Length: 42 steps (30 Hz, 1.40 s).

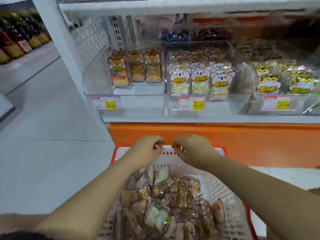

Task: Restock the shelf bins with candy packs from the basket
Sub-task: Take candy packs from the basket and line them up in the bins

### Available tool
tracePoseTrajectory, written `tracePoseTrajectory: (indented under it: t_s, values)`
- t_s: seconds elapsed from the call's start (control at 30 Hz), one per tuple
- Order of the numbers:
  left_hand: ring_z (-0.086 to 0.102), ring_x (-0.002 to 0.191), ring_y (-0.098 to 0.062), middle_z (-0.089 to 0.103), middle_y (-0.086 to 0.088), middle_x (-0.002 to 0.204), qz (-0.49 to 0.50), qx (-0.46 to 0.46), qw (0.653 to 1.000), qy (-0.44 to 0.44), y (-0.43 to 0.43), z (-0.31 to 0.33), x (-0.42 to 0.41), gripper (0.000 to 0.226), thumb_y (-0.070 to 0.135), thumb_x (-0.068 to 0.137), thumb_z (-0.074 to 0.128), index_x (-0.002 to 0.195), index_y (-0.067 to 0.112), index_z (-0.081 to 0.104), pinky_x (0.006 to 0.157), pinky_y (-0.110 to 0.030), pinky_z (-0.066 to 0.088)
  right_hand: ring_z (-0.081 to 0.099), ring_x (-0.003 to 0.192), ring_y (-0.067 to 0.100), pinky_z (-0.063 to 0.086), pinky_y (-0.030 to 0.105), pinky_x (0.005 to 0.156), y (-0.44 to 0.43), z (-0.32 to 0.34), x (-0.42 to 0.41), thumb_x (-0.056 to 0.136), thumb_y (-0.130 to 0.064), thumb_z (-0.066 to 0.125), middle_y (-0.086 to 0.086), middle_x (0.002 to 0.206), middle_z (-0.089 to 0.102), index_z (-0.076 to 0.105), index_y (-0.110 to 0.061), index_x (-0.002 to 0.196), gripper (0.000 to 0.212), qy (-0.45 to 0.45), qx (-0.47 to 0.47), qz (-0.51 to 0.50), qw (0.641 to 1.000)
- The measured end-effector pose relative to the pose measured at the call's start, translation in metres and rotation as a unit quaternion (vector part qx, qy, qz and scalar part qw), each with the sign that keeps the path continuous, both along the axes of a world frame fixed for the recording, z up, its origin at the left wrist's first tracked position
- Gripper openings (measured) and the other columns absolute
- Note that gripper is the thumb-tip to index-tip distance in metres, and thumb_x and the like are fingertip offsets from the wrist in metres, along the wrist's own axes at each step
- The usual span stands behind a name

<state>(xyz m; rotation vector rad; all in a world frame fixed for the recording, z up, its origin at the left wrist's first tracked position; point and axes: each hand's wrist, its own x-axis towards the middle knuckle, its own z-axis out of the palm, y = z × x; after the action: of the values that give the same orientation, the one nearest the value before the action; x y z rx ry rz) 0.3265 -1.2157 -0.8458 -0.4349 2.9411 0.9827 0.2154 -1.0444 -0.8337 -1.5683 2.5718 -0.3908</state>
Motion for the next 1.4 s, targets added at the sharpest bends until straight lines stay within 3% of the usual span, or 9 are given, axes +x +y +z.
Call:
tracePoseTrajectory:
  t_s: [0.3,0.53,0.6,0.67,0.9,1.03,1.17,1.3,1.4]
  values:
    - [0.046,0.135,-0.038,0.048,-0.009,0.148,0.061,-0.197,0.976,-0.064,-0.031,-0.105,0.072,0.046,0.023,0.086,0.067,0.132,0.025,0.064,0.108,-0.05,0.045,0.058,0.106,0.023,0.046,0.028,0.084,0.024,-0.147,0.016,0.098,-0.03,0.052,0.006,0.121,0.06,0.06,-0.015,0.127,0.034,-0.296,0.251,-0.122,0.913]
    - [0.012,0.151,-0.036,-0.046,0.013,0.153,-0.005,-0.128,0.967,-0.22,-0.015,-0.141,0.086,0.073,0.044,0.091,0.062,0.152,0.043,0.022,0.116,-0.055,0.033,0.055,0.096,0.022,0.044,0.03,0.074,0.043,-0.211,0.029,0.092,-0.03,0.066,0.012,0.116,0.056,0.04,-0.015,0.138,0.055,-0.445,0.217,-0.296,0.817]
    - [0.004,0.151,-0.037,-0.046,0.011,0.153,-0.001,-0.131,0.961,-0.245,-0.008,-0.142,0.082,0.076,0.039,0.091,0.061,0.154,0.041,0.02,0.119,-0.058,0.025,0.051,0.069,0.018,0.038,0.027,0.065,0.047,-0.226,0.033,0.09,-0.026,0.068,0.006,0.078,0.054,0.053,-0.019,0.092,0.017,-0.478,0.196,-0.335,0.788]
    - [0.002,0.15,-0.037,-0.046,0.008,0.153,0.004,-0.142,0.955,-0.261,-0.005,-0.144,0.078,0.076,0.035,0.091,0.06,0.154,0.041,0.019,0.12,-0.059,0.022,0.046,0.059,0.019,0.037,0.029,0.06,0.048,-0.237,0.039,0.087,-0.032,0.071,0.005,0.066,0.048,0.047,-0.017,0.07,0.033,-0.488,0.202,-0.355,0.771]
    - [0.003,0.149,-0.038,-0.045,0.007,0.154,0.003,-0.162,0.947,-0.276,-0.005,-0.148,0.076,0.071,0.042,0.091,0.061,0.152,0.043,0.023,0.118,-0.059,0.025,0.048,0.058,0.018,0.042,0.028,0.053,0.036,-0.23,0.054,0.077,-0.032,0.081,0.007,0.071,0.046,0.044,-0.012,0.076,0.042,-0.469,0.152,-0.374,0.786]
    - [0.002,0.15,-0.039,-0.042,0.007,0.156,-0.012,-0.137,0.946,-0.293,-0.01,-0.142,0.075,0.07,0.038,0.092,0.062,0.152,0.044,0.026,0.119,-0.058,0.024,0.065,0.06,0.016,0.052,0.029,0.052,0.046,-0.191,0.017,0.082,-0.012,0.074,0.001,0.085,0.063,0.062,-0.007,0.122,0.042,-0.47,0.044,-0.392,0.789]
    - [0.027,0.146,-0.038,-0.034,0.014,0.16,-0.024,-0.131,0.936,-0.325,-0.017,-0.115,0.066,0.058,0.046,0.094,0.058,0.148,0.046,0.036,0.113,-0.054,0.037,0.067,0.088,0.02,0.061,0.041,0.074,0.078,-0.149,-0.021,0.081,-0.012,0.077,0.017,0.113,0.069,0.061,-0.004,0.124,0.046,-0.521,-0.001,-0.387,0.761]
    - [0.045,0.137,-0.031,0.029,-0.001,0.162,0.001,-0.142,0.935,-0.325,-0.013,-0.064,0.046,0.048,0.044,0.098,0.052,0.145,0.037,0.044,0.11,-0.051,0.04,0.066,0.107,0.025,0.055,0.024,0.071,0.085,-0.096,-0.025,0.086,-0.011,0.074,0.009,0.115,0.072,0.064,-0.011,0.124,0.039,-0.558,-0.017,-0.301,0.773]
    - [0.045,0.138,-0.018,0.043,0.006,0.155,0.012,-0.037,0.98,-0.193,0.003,-0.022,0.037,0.055,0.048,0.099,0.053,0.15,0.035,0.039,0.11,-0.036,0.04,0.069,0.094,0.017,0.055,0.022,0.071,0.076,-0.042,-0.017,0.089,-0.01,0.072,0.004,0.105,0.072,0.068,-0.01,0.111,0.023,-0.552,0.004,-0.199,0.81]
